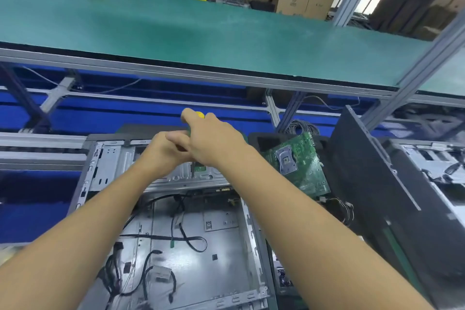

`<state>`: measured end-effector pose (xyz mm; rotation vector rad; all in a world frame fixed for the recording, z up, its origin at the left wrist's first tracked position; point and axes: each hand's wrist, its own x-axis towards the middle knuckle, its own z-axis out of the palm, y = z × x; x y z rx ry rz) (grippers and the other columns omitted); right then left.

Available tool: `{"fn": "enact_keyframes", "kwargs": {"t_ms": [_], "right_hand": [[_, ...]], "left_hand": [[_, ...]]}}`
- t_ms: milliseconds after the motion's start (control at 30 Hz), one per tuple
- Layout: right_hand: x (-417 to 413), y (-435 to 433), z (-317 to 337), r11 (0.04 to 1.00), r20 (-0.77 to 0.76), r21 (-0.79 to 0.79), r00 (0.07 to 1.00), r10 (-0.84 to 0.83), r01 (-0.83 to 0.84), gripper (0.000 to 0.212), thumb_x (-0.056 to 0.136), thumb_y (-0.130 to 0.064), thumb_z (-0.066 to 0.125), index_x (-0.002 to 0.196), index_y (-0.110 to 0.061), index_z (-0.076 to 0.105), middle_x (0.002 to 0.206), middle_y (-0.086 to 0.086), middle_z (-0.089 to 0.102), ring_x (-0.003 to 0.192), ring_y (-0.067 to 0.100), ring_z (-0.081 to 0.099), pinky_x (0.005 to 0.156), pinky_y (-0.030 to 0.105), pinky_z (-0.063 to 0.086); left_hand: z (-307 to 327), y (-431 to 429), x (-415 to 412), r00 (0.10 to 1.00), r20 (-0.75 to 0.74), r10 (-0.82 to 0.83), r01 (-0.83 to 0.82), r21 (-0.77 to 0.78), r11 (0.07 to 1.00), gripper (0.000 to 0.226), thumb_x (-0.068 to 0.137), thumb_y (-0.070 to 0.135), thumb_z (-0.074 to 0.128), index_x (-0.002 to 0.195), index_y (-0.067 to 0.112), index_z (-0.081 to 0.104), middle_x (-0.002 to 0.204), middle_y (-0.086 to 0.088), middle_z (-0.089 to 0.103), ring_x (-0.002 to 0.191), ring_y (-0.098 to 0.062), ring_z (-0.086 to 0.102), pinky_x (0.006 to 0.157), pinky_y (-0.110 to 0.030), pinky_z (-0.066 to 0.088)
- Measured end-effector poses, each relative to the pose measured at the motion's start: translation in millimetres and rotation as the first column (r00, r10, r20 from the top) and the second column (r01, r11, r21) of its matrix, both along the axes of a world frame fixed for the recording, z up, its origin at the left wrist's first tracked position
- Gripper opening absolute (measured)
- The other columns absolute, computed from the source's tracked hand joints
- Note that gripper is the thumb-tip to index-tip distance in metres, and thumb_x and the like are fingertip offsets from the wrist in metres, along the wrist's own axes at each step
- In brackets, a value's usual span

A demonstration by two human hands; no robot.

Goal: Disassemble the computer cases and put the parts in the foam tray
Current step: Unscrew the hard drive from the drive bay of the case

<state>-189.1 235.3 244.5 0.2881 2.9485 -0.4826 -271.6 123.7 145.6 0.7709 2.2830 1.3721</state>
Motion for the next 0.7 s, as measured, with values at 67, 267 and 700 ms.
{"fn": "enact_keyframes", "kwargs": {"t_ms": [67,267,700], "right_hand": [[-2.9,-7.6,-5.1,0.978,-0.099,0.193,0.994,-0.055,0.074,0.044,0.101,-0.062,0.032,0.108,-0.02,0.041,0.074,0.0,0.043,0.066,0.029,0.046,0.056,0.035,0.032],[-11.6,-7.2,-2.5,0.998,-0.077,0.027,0.996,-0.052,0.054,0.019,0.102,-0.023,0.043,0.114,-0.009,0.04,0.072,0.001,0.047,0.069,0.027,0.052,0.049,0.033,0.025],[-9.6,-3.3,8.8,0.965,0.008,0.128,0.973,-0.23,0.227,0.057,0.101,-0.062,0.031,0.122,-0.01,0.045,0.096,0.005,0.056,0.086,0.032,0.051,0.066,0.04,0.037]], "left_hand": [[1.9,6.7,5.7,0.998,-0.052,0.043,-0.047,-0.081,0.996,0.014,0.066,0.029,0.07,0.063,0.019,0.06,0.055,0.009,0.063,0.045,-0.002,0.049,0.041,-0.013,0.034],[8.7,3.7,10.9,0.999,-0.049,-0.008,0.004,-0.071,0.997,0.012,0.082,0.016,0.072,0.074,0.018,0.064,0.067,0.009,0.068,0.057,-0.003,0.06,0.049,-0.012,0.042],[3.8,9.3,8.1,0.983,-0.179,0.039,-0.053,-0.072,0.996,0.034,0.058,0.052,0.073,0.075,0.029,0.055,0.07,0.011,0.063,0.061,-0.001,0.056,0.048,-0.014,0.04]]}}
